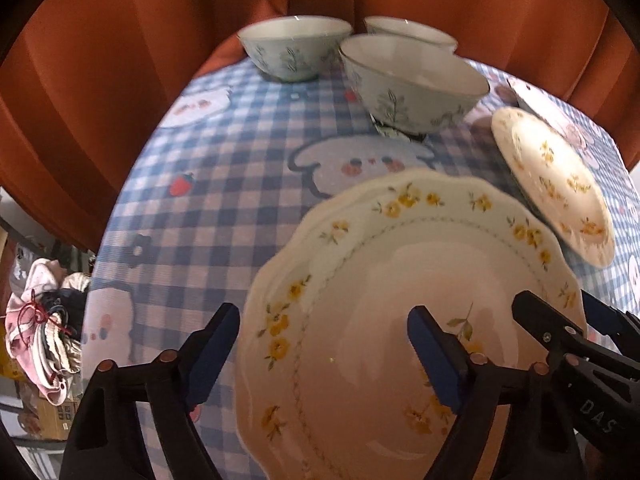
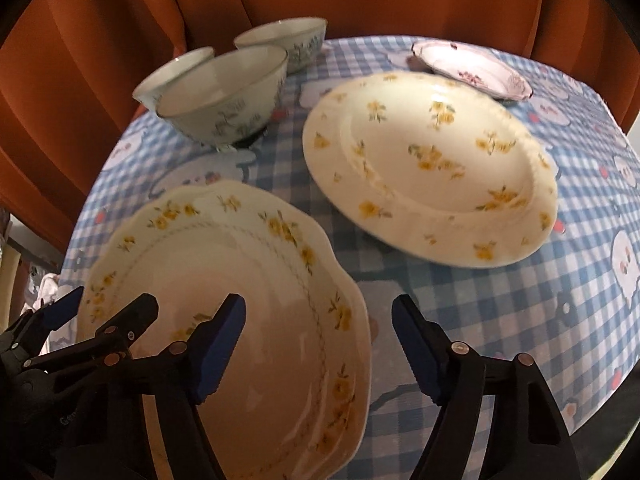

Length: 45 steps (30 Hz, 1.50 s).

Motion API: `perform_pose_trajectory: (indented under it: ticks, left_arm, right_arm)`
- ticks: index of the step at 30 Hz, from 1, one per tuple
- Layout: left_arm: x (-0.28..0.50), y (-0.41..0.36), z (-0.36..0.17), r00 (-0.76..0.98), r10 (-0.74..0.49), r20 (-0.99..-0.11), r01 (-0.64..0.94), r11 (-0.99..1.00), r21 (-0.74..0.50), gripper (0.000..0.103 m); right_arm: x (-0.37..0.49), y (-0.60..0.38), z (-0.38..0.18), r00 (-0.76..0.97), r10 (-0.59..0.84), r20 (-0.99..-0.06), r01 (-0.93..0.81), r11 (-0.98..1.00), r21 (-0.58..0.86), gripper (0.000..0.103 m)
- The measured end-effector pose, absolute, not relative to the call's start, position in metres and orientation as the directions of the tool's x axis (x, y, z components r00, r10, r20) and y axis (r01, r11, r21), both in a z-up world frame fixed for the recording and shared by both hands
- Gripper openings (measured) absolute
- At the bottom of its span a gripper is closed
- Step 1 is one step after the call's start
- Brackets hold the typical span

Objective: Organize plates and bowls

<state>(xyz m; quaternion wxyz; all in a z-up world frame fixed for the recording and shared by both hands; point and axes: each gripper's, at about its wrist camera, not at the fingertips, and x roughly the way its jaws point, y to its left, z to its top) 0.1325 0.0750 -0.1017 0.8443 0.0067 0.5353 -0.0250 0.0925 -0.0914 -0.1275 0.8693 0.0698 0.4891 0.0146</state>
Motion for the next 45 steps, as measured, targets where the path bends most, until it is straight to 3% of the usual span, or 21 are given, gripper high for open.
perform_pose_trajectory:
  ticks: [9,24,45]
  left_arm:
    - [0.138,0.073,-0.104,0.413,-0.062,-0.909,0.080,0.996,-0.032,0.079]
    - [0.141,0.080,-0.096,0.357,-0.096,-0.929,0.122,0.991,-0.055,0.078]
    - [0.124,0.060,-0.065,0.447,-0.140,-0.884,0.131,0.987,-0.091,0.078]
  right_arm:
    - [0.099,-0.084,-0.135,0.480,0.102,-0.871,0.047,0.989,0.141,0.062]
    - [0.101,-0.077,-0.126,0.419,0.062,-0.906,0.080,0.991,0.105,0.062]
    - [0.084,-0.094,-0.088,0.503,0.021,-0.864,0.071,0.995,0.065,0.062]
